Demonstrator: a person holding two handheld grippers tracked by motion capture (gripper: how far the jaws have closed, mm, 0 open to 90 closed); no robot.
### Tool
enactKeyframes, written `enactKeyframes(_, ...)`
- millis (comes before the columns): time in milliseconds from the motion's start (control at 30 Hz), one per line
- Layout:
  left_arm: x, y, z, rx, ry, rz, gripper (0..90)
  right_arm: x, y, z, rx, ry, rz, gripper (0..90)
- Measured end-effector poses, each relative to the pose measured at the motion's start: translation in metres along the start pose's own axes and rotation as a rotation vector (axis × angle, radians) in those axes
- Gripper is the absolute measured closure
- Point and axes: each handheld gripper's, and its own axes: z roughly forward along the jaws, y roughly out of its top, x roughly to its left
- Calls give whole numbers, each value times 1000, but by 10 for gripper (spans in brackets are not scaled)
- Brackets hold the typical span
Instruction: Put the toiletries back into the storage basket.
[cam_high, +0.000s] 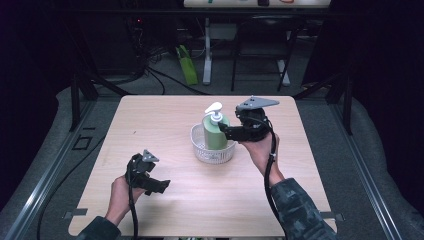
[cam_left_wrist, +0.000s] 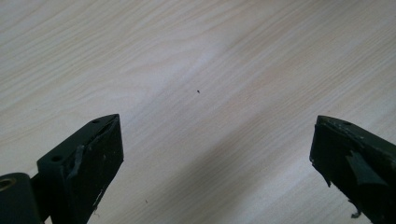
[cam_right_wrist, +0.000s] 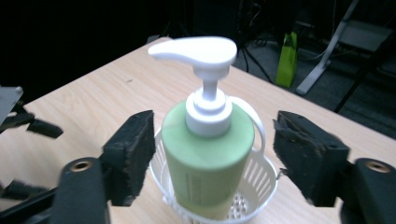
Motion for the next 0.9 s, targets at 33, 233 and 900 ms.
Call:
enactKeyframes(33,0,0,0,0,0,0,27,-2,-2,-3,25,-1,6,225)
enactKeyframes(233,0,0,0,-1,-2,2,27,-9,-10,-14,60,-3,26,157)
enactKeyframes(900,0,-1,0,1,-1,2,27,-44,-80,-42,204,-61,111,102)
